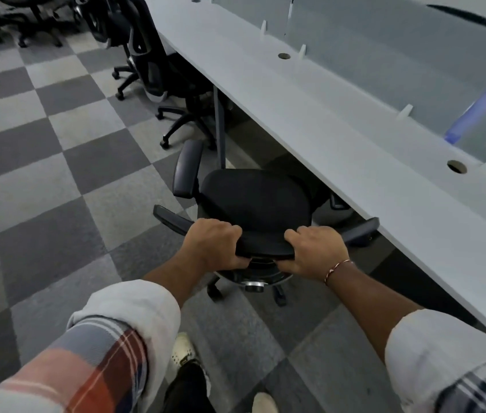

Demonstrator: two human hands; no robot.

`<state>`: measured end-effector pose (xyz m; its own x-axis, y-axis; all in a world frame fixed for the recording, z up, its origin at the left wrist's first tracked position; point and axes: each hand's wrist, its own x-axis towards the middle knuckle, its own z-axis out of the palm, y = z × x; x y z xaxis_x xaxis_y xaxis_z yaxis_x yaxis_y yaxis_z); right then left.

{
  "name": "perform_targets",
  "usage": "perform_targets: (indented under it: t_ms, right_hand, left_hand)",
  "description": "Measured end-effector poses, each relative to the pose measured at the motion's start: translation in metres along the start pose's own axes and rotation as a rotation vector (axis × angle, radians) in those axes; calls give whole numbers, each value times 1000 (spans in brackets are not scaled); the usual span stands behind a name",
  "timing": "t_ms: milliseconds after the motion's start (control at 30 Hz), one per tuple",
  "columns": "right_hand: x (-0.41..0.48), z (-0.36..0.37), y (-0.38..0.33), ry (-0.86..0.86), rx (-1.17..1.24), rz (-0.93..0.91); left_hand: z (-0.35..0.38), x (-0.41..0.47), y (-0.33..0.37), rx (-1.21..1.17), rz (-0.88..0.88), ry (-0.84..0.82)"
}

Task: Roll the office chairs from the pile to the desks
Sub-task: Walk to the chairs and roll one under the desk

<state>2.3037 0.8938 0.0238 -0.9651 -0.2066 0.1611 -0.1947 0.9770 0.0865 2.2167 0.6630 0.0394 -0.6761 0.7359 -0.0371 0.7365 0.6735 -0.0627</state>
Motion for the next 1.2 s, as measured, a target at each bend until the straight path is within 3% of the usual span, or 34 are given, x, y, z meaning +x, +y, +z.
perform_targets:
  t_ms: [333, 633, 1200]
  right_hand:
    - [141, 11, -6, -131, -59, 77]
    - [233, 39, -3, -43, -74, 103]
    - [313, 49, -44, -46, -103, 220]
  left_hand:
    - [2, 84, -126, -19, 47, -11]
    - [9, 142, -207, 23, 72, -2]
    - [10, 181, -306, 20, 154, -49]
